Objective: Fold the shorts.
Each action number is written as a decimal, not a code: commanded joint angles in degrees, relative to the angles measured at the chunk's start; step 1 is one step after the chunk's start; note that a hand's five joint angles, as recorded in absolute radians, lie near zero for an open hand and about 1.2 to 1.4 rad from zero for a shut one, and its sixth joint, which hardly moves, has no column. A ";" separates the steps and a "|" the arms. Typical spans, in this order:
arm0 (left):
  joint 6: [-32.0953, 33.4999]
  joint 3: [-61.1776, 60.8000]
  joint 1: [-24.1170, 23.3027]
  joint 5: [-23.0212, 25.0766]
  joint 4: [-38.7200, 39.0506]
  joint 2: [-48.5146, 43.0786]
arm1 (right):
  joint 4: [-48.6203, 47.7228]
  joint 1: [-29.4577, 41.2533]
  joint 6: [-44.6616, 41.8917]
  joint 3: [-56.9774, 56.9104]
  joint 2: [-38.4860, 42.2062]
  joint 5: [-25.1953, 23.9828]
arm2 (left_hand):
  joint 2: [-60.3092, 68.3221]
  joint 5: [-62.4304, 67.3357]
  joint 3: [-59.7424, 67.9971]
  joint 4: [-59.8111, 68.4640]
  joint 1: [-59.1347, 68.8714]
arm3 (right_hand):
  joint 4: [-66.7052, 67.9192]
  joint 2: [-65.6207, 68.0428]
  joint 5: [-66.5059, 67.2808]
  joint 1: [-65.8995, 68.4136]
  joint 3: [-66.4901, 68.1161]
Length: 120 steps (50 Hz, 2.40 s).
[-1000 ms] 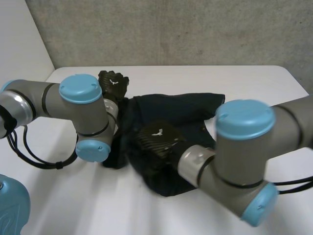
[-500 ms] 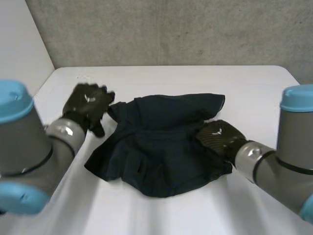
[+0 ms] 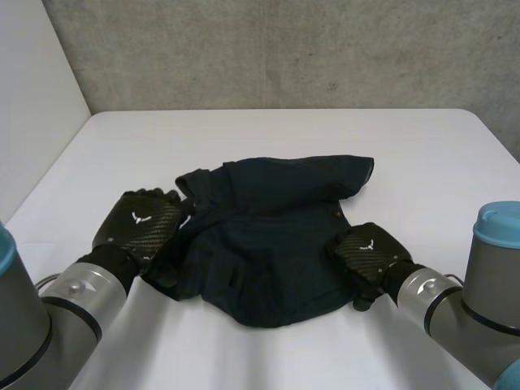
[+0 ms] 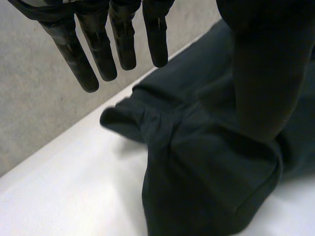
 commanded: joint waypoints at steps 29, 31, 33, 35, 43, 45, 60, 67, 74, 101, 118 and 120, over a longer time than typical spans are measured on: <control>1.72 11.64 -9.18 -0.23 0.78 -18.74 | -2.93 -3.04 -0.46 -0.69 1.96 0.60 | 4.77 5.31 4.55 4.92 3.87 | 51.76 51.79 53.14 55.97 51.77; 3.30 11.99 -9.18 -0.32 0.69 -20.24 | -2.93 -3.13 -0.20 -0.60 0.91 0.60 | 8.80 9.33 8.58 8.94 7.90 | 51.76 51.79 53.14 55.97 51.77; 4.71 12.17 -9.18 -0.41 0.78 -20.94 | -3.02 -3.22 -0.20 -0.33 0.55 0.69 | 13.17 13.70 12.95 13.31 12.27 | 51.76 51.79 53.14 55.97 51.77; 6.56 12.43 -9.18 -1.63 1.13 -21.30 | -3.02 -3.30 -0.20 -0.33 0.55 0.69 | 21.57 22.10 21.35 21.71 20.67 | 51.76 51.79 53.14 55.97 51.77; 7.53 13.13 -8.48 -8.58 1.39 -21.47 | -2.84 -3.39 -0.29 -0.33 0.55 0.95 | 53.86 54.39 53.64 54.00 52.96 | 51.76 51.79 53.14 55.97 51.77; 7.53 12.96 -8.48 -8.32 1.39 -21.30 | -2.75 -3.30 -0.20 -0.42 0.55 0.95 | 58.08 58.61 57.86 58.22 57.18 | 51.76 51.79 53.14 55.97 51.77; 7.44 10.15 -5.06 -7.71 0.07 -9.97 | 5.48 -6.46 12.17 -4.54 -6.38 0.52 | 58.08 58.62 57.86 58.22 57.18 | 19.05 19.08 20.43 23.26 19.06; 7.18 9.79 -4.09 -5.86 -0.72 -7.50 | 16.05 -7.61 16.32 -7.54 -6.66 -0.36 | 58.08 58.62 57.86 58.22 57.18 | -6.19 -6.16 -4.80 -1.98 -6.18; 6.56 11.20 -3.21 -5.77 -0.63 -8.02 | 15.18 -7.17 17.73 -5.17 -5.69 -1.68 | 58.08 58.62 57.86 58.22 57.18 | -13.78 -13.75 -12.40 -9.57 -13.77; 6.30 14.80 -1.89 -5.68 -7.04 -7.42 | 5.14 -1.90 14.76 -16.67 1.01 2.10 | 58.08 58.62 57.86 58.22 57.18 | 51.76 51.79 53.14 55.97 51.77; 10.08 16.40 0.05 -3.14 -26.30 -3.79 | 43.48 1.44 -14.79 -31.18 -7.55 5.79 | 58.08 58.62 57.86 58.22 57.18 | 51.76 51.79 53.14 55.97 51.77; 10.08 15.95 0.05 -3.05 -24.81 -6.95 | 43.56 2.32 -14.79 -31.09 -4.21 6.14 | 58.08 58.62 57.86 58.22 57.18 | 51.76 51.79 53.14 55.97 51.77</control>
